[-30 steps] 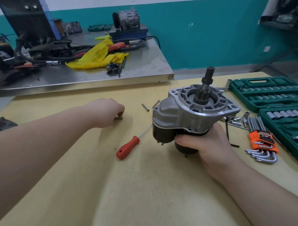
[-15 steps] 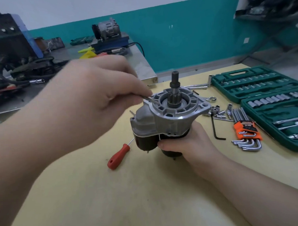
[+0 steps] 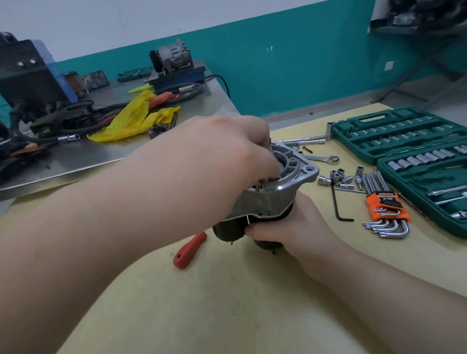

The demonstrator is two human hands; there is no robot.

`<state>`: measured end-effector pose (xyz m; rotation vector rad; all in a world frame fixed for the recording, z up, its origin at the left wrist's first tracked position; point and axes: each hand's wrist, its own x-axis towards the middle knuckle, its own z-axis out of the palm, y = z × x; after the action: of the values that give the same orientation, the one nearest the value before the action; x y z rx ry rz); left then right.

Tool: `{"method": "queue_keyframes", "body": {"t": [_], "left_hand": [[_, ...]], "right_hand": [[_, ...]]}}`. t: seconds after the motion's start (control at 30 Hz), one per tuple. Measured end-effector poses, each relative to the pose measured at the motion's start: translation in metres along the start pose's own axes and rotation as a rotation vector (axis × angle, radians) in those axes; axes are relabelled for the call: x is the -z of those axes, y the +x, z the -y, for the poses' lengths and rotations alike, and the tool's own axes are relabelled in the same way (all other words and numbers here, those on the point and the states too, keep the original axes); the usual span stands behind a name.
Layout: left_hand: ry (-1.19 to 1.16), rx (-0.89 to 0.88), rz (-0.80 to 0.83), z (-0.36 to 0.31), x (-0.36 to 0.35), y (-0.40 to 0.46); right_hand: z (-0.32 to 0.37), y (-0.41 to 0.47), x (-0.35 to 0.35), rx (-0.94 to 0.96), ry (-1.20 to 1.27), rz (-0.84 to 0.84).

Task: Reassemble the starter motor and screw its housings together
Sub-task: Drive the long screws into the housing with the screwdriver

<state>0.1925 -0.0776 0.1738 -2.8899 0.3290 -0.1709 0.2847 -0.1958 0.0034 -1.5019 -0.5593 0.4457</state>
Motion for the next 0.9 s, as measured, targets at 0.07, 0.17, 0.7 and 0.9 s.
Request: {"method": "queue_keyframes", "body": {"t": [0.07,0.17,0.7,0.9], "left_hand": [[-0.277,0.13,-0.066,-0.006,0.008,0.003],[-0.533,0.075,-0.024,0.004,-0.004,-0.002],[-0.569,0.071,-0.243,0.026,-0.019,-0.009],[-0.505,-0.075,-0.392,0.03,-0.045,-0.022]], "right_hand": [[0.002,0.0,0.0,0.016,-0.023,0.0],[0.004,0.0,-0.001,0.036,-0.058,0.006],[-0.004,0.004,0.002,0.07,-0.024,0.005],[-0.006,0.005,0.004,0.089,-0.021,0.008]]}}
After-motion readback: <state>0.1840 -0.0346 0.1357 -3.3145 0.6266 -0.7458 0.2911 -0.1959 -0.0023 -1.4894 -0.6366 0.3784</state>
